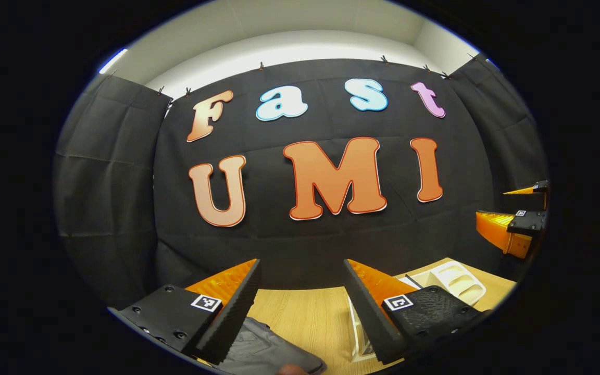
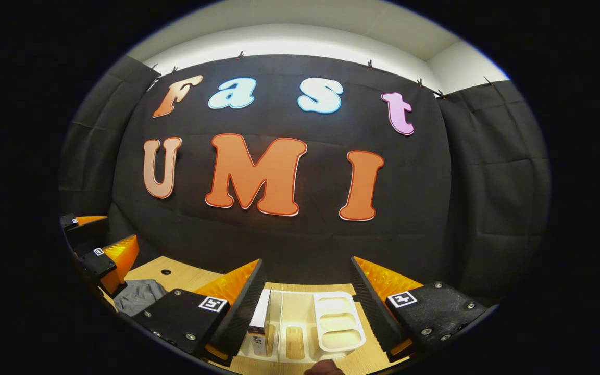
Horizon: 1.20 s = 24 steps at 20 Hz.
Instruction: Open the schoolbag, grab two books from the bookshelf and put them into the schoolbag.
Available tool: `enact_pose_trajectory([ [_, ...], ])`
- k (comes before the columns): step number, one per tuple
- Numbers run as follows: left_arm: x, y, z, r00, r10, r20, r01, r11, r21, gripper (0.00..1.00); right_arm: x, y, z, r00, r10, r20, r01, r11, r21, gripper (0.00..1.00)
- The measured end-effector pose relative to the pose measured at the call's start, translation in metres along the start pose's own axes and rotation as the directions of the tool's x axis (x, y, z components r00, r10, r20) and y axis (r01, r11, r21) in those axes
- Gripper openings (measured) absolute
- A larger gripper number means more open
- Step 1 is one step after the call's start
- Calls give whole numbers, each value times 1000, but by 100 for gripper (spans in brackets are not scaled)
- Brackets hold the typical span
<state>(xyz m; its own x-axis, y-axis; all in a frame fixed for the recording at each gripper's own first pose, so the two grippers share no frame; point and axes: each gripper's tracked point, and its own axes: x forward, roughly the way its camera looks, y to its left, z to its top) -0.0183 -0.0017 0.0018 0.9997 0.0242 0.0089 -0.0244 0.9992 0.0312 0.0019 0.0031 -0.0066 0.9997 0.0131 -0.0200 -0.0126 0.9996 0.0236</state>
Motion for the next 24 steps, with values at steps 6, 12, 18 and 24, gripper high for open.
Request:
enact_pose_trajectory([
  [6, -3, -3, -1, 1000, 13, 4, -13, 1000, 27, 97, -1, -1, 4, 1000, 14, 27, -14, 1000, -16, 96],
  [12, -3, 0, -38, 997, 34, -76, -26, 993, 113, 97, 3, -9, -2, 1000, 18, 22, -18, 1000, -21, 96],
  [18, -12, 19, -88, 978, 111, -175, -64, 964, 256, 98, 12, -26, -13, 999, 28, 20, -27, 999, -27, 95],
  [24, -28, 32, -141, 962, 188, -196, -63, 857, 512, 97, 21, -41, -30, 999, 33, -4, -33, 999, -20, 96],
])
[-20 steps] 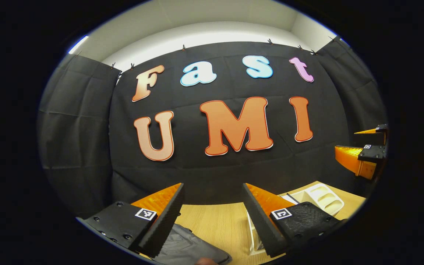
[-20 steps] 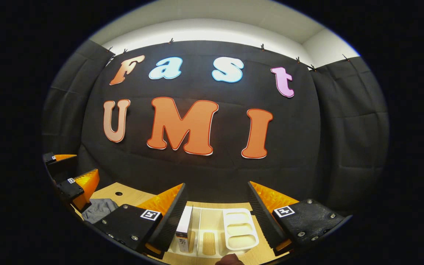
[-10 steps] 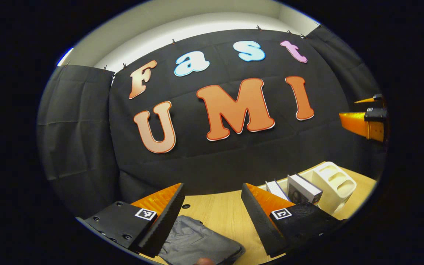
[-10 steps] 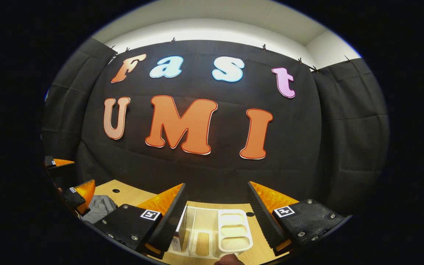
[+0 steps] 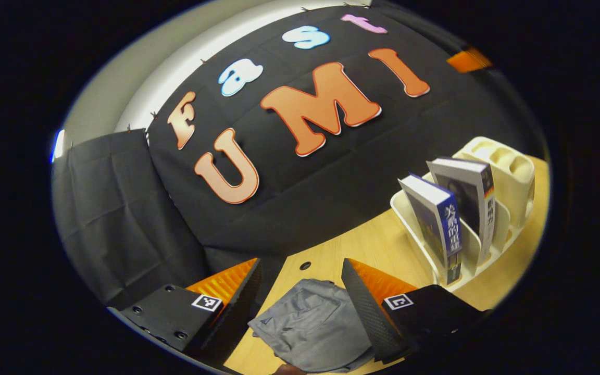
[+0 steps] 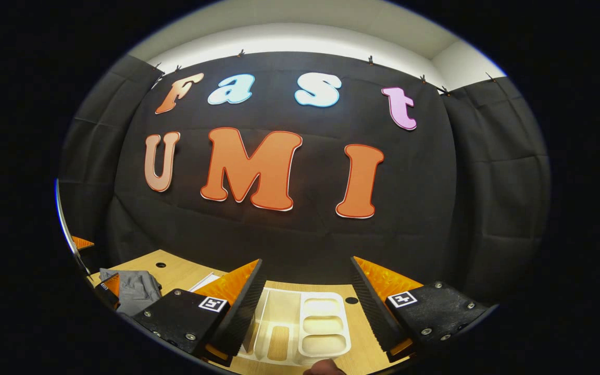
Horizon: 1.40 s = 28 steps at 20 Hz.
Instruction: Open the schoolbag, grab two books from the bookshelf and put them into the schoolbag.
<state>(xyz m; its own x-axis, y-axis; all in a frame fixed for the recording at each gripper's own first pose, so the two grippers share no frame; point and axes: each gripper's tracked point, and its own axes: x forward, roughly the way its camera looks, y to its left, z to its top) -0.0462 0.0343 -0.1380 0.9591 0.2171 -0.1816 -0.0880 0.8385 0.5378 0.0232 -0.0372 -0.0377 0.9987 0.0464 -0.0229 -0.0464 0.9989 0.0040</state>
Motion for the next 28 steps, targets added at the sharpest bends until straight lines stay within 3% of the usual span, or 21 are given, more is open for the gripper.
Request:
enact_pose_trajectory([
  [4, -5, -27, -33, 999, -27, -27, 31, 987, 157, 97, 3, -12, -8, 1000, -7, -10, 7, 1000, -2, 96],
  [13, -28, -77, -108, 986, -93, -140, 137, 925, 355, 96, 6, -32, -20, 999, -33, -28, 33, 999, -3, 96],
  [19, -40, -92, -145, 973, -116, -197, 189, 893, 407, 96, 8, -39, -27, 998, -47, -37, 47, 999, 3, 96],
  [24, -32, -86, -176, 963, -63, -263, 176, 884, 433, 95, 9, -42, -27, 998, -56, -36, 57, 998, 4, 96],
  [28, -16, -69, -176, 966, -3, -260, 119, 895, 430, 92, 8, -44, -25, 998, -57, -35, 57, 998, 9, 96],
])
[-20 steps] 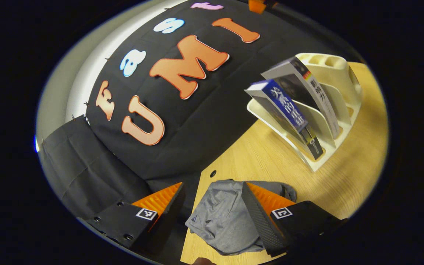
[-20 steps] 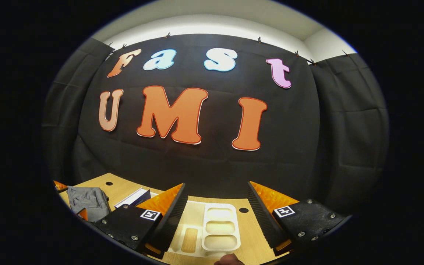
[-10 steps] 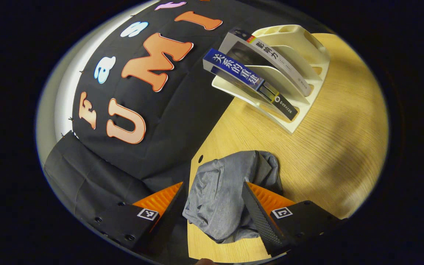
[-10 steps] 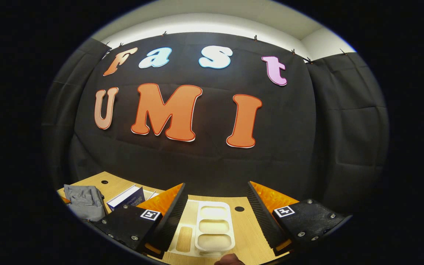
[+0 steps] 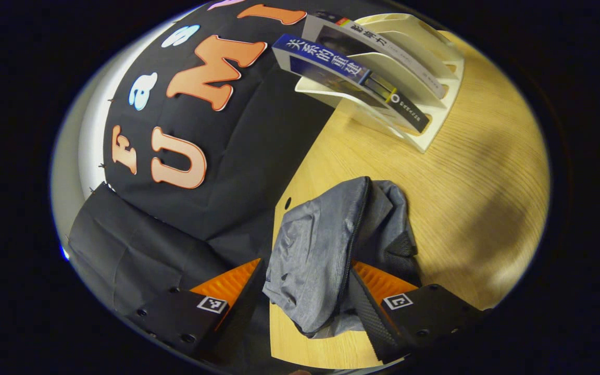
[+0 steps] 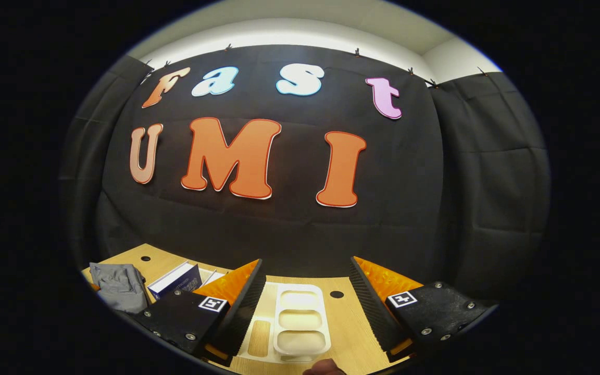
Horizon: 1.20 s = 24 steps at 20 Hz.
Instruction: Open the schoolbag, grab two books from the bookshelf and put them into the schoolbag.
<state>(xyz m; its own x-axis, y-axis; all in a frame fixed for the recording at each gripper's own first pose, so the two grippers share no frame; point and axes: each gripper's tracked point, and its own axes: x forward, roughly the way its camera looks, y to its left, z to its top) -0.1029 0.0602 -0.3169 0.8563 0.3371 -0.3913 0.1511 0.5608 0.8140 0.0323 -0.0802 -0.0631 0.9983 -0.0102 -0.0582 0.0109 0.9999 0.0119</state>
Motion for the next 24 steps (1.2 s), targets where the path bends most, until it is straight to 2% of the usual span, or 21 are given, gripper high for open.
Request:
enact_pose_trajectory([
  [4, 23, 23, 2, 1000, 24, -11, -25, 999, -25, 83, 0, 4, 3, 1000, 8, 1, -8, 1000, -8, 96],
  [6, 39, 24, -2, 1000, -4, -19, 4, 999, -42, 78, -3, 7, 7, 1000, 8, 7, -8, 1000, -17, 96],
  [9, 59, 20, -11, 997, -68, -31, 66, 996, -59, 64, -5, 11, 13, 1000, -21, 17, 22, 999, -42, 96],
  [10, 62, 26, -9, 997, -74, -14, 73, 995, -64, 52, -7, 14, 15, 999, -31, 13, 32, 999, -43, 95],
  [11, 62, 32, -7, 996, -84, 6, 85, 994, -76, 45, -8, 20, 17, 999, -39, 10, 39, 998, -40, 95],
  [12, 66, 36, -5, 995, -97, 27, 99, 991, -93, 31, -9, 27, 19, 999, -48, 7, 49, 998, -40, 95],
  [14, 69, 44, -6, 989, -136, 53, 142, 983, -117, 19, -10, 41, 24, 997, -75, 2, 75, 996, -47, 95],
  [15, 72, 49, -5, 985, -154, 71, 162, 979, -125, 27, -11, 50, 26, 997, -80, -1, 80, 996, -48, 96],
  [16, 71, 58, -2, 982, -163, 100, 176, 975, -134, 17, -12, 61, 29, 997, -83, -4, 82, 995, -48, 96],
  [17, 71, 69, 2, 978, -163, 129, 181, 973, -142, 17, -12, 70, 31, 996, -85, -4, 85, 995, -52, 96],
  [18, 73, 77, 1, 974, -170, 147, 191, 970, -148, 12, -12, 79, 34, 996, -86, -7, 85, 995, -56, 96],
  [24, 90, 108, 10, 919, -326, 221, 373, 902, -219, 8, -1, 132, 40, 996, -72, -61, 65, 993, -99, 96],
])
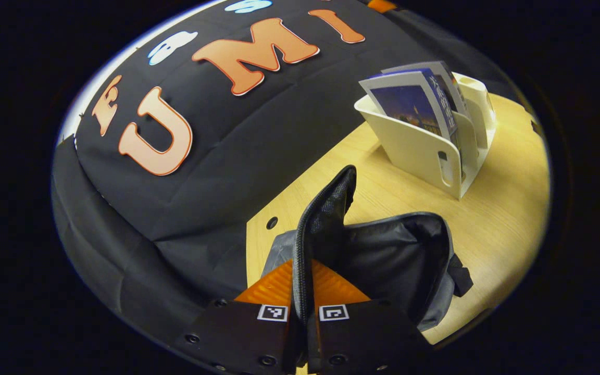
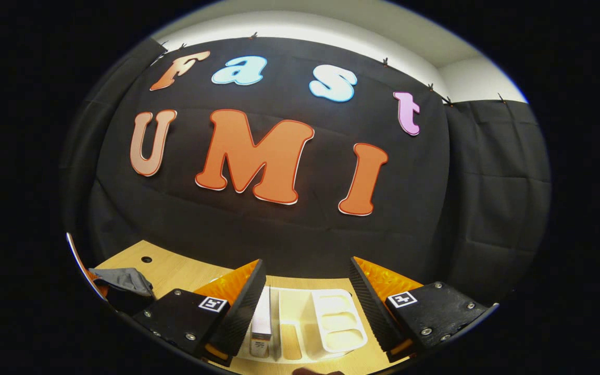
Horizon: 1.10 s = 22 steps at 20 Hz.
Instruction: Open the schoolbag, grab two books from the bookshelf and put them into the schoolbag.
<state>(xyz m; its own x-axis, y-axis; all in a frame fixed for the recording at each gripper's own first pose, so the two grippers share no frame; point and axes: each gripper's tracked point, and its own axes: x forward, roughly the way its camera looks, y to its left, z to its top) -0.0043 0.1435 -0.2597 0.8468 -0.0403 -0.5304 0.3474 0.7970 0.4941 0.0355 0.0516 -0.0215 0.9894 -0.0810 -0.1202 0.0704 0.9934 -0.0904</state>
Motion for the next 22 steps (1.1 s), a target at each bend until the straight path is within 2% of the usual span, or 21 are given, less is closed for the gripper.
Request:
enact_pose_trajectory([
  [4, 1, 28, 18, 995, -87, 53, 90, 995, -53, 7, 7, 26, 0, 998, 16, -53, -17, 999, -30, 96],
  [9, 4, 47, 35, 971, -232, 55, 236, 966, -101, 6, 18, 50, -8, 986, 39, -162, -48, 998, -51, 96],
  [13, 11, 60, 39, 939, -339, 53, 343, 924, -169, 7, 31, 69, -33, 948, 55, -314, -81, 994, -67, 97],
  [19, 17, 88, 48, 882, -470, 50, 468, 854, -230, 6, 38, 99, -47, 878, 84, -471, -113, 993, -34, 98],
  [20, 18, 91, 50, 871, -489, 53, 487, 843, -228, 6, 38, 102, -49, 867, 88, -491, -121, 992, -35, 98],
  [22, 21, 98, 51, 861, -506, 43, 504, 840, -201, 6, 44, 113, -54, 846, 91, -525, -141, 989, -54, 98],
])
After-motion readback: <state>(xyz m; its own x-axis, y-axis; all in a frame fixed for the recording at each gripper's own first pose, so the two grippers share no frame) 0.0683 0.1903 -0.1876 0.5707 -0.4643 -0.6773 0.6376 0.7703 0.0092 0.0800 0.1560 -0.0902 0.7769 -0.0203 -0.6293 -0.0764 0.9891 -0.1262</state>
